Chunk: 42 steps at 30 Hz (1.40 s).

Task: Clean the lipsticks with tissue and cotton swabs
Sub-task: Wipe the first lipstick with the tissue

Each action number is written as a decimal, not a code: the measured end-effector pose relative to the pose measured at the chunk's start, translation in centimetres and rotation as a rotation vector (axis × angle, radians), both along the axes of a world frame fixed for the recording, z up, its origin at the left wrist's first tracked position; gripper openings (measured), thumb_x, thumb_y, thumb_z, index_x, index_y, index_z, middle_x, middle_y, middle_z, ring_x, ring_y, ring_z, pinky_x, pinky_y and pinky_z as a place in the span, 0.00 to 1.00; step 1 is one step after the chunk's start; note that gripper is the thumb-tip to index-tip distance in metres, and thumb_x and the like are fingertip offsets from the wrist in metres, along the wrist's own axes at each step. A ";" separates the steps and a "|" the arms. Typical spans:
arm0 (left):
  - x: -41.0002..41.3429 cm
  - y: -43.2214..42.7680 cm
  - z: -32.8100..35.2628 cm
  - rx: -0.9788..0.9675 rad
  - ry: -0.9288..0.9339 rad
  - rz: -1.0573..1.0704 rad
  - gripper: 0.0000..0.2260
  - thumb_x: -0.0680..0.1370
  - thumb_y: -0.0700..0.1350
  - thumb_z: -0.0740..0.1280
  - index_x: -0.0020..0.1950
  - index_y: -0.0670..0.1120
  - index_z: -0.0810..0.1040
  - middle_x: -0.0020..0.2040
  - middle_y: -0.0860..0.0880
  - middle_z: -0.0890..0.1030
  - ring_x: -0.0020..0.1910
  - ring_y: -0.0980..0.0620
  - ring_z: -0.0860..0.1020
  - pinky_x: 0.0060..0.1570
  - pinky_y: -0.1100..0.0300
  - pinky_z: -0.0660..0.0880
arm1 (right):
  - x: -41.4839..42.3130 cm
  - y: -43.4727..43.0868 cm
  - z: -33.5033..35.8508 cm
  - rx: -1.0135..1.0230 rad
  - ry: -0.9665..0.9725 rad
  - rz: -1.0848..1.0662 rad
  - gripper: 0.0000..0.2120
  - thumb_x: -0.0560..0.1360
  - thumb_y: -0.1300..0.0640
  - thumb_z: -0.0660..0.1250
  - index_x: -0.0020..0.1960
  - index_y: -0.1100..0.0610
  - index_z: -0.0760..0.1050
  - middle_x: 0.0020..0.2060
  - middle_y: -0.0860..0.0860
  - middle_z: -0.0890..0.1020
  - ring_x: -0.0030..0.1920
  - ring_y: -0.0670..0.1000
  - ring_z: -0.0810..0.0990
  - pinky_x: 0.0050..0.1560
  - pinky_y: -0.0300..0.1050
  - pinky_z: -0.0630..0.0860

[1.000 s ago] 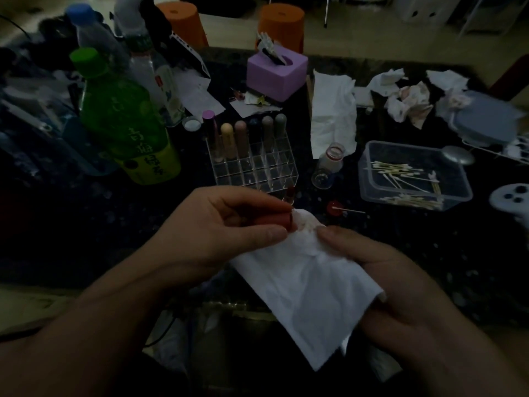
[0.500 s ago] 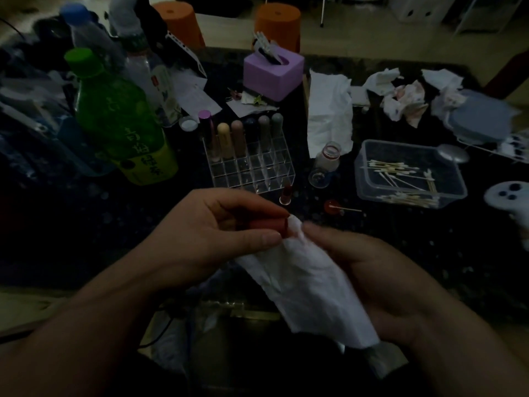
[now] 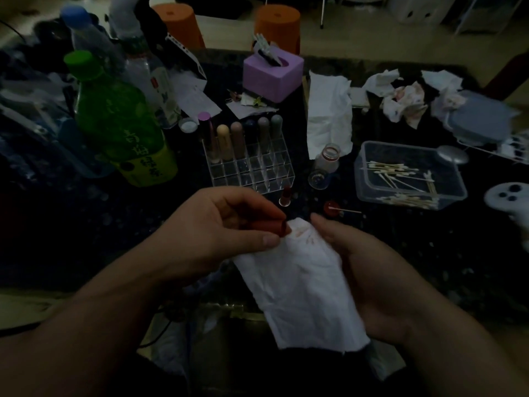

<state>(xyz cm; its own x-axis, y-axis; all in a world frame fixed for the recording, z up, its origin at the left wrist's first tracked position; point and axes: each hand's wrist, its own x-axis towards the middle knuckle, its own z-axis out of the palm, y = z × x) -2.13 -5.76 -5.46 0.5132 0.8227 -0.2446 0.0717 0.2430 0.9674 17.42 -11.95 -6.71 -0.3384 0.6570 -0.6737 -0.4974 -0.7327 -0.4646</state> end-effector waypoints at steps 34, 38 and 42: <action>2.6 3.9 -9.0 0.524 0.822 0.103 0.13 0.75 0.51 0.74 0.59 0.52 0.83 0.51 0.55 0.75 0.51 0.56 0.75 0.53 0.64 0.69 | 1.2 -0.2 -0.4 0.476 -0.902 -0.049 0.08 0.76 0.54 0.70 0.40 0.50 0.85 0.37 0.48 0.86 0.40 0.45 0.85 0.40 0.39 0.77; 2.8 3.9 -9.4 0.543 0.862 0.099 0.11 0.74 0.51 0.75 0.55 0.52 0.84 0.51 0.55 0.83 0.50 0.57 0.80 0.55 0.58 0.77 | 1.6 -0.2 -0.3 0.484 -0.908 -0.046 0.08 0.76 0.54 0.70 0.39 0.49 0.85 0.36 0.47 0.86 0.39 0.45 0.84 0.41 0.40 0.76; 3.1 4.1 -9.2 0.517 0.890 0.075 0.08 0.75 0.48 0.73 0.54 0.51 0.85 0.50 0.54 0.85 0.49 0.57 0.81 0.50 0.63 0.75 | 1.7 -0.2 -0.2 0.493 -0.897 -0.052 0.09 0.76 0.55 0.70 0.39 0.51 0.85 0.36 0.47 0.86 0.38 0.44 0.84 0.38 0.35 0.76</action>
